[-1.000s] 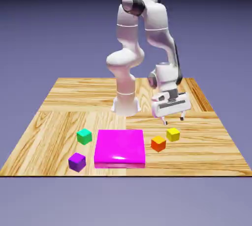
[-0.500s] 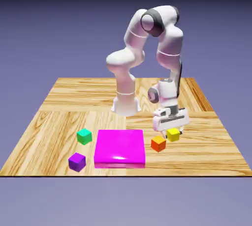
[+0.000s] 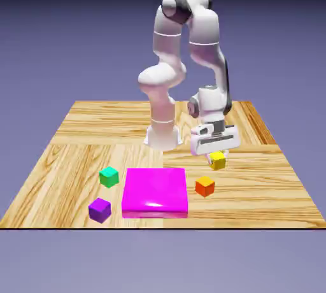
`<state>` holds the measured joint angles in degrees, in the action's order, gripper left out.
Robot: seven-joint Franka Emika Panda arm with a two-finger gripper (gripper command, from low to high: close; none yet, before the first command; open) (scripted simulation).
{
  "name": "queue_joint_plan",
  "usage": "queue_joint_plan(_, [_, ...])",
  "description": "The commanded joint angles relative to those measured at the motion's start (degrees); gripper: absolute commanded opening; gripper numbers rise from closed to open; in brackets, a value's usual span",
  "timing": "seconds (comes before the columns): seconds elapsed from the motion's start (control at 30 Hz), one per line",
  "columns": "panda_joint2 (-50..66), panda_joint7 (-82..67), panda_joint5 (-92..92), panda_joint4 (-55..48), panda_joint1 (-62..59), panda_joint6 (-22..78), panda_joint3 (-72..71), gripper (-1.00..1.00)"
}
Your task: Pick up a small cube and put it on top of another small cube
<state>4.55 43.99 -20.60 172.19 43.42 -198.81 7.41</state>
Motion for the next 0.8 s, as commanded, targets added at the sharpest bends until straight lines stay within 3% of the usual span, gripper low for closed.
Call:
queue_joint_plan(0.0, [-0.8, -0.2, 2.2, 0.1, -2.1, 0.6, 1.7, -1.0])
queue_joint_plan(0.77, [-18.0, -3.0, 51.1, 3.2, -47.3, 13.9, 39.5, -1.0])
